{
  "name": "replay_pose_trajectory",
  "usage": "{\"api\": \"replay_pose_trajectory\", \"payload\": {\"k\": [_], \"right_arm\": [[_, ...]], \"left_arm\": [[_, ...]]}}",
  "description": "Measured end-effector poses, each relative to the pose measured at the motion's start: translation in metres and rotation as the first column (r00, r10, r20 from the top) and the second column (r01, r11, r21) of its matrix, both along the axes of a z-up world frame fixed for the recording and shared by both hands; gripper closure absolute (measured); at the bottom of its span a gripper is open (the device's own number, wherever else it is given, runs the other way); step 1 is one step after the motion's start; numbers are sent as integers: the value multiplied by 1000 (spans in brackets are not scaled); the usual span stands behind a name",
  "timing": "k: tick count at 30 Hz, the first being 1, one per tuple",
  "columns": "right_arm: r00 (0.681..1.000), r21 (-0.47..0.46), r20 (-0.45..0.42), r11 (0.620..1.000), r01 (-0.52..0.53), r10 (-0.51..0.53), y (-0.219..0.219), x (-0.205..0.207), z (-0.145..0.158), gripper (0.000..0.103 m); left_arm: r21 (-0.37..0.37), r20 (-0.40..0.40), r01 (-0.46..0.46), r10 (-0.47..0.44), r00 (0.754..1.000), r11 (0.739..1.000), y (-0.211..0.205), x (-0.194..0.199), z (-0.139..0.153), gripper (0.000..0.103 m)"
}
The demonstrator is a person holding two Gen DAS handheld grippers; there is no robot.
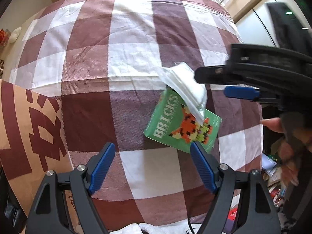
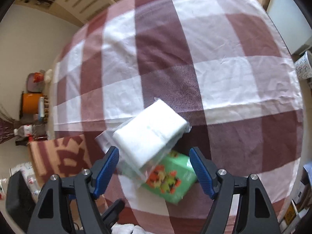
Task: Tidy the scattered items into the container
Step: 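Grasp the green BRICKS box with the left tool while the right tool grasps the bagged white packet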
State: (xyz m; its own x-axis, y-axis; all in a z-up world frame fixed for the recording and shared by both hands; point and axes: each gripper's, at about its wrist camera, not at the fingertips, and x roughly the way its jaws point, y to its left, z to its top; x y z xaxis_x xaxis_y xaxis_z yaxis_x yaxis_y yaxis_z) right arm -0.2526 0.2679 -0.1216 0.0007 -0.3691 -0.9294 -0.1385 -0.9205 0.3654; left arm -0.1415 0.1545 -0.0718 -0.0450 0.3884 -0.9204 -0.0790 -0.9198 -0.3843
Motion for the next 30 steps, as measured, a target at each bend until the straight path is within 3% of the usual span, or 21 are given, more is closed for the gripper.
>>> {"api": "replay_pose_trajectory", "payload": {"k": [6,11,13,14,15,23,30], "right_arm": [[992,-7,120,999,40,-39,-7,-14,-43,26],[981,-114,171,987,109,-88,-9,-22,-67,25],[984,-147,149,981,124,-102,-8,-23,-71,44],[984,-177,136,974,138,-115,-6,-22,-72,64],[984,-212,127,965,154,-129,-4,-21,-72,76],[979,-184,-56,965,184,-198,35,-14,-27,80],[957,-172,-162,962,212,-240,84,-4,22,80]], "left_arm": [[-3,11,11,-11,1000,1000,-3,-8,-7,22],[-1,32,28,-28,999,1000,0,-13,-14,22],[3,40,36,-36,999,999,2,-16,-17,22],[5,48,39,-39,998,999,3,-17,-18,22],[9,55,42,-42,998,999,5,-19,-20,22],[2,104,72,-72,992,997,34,-26,-22,22],[34,139,-140,134,981,990,43,-29,-26,22]]}}
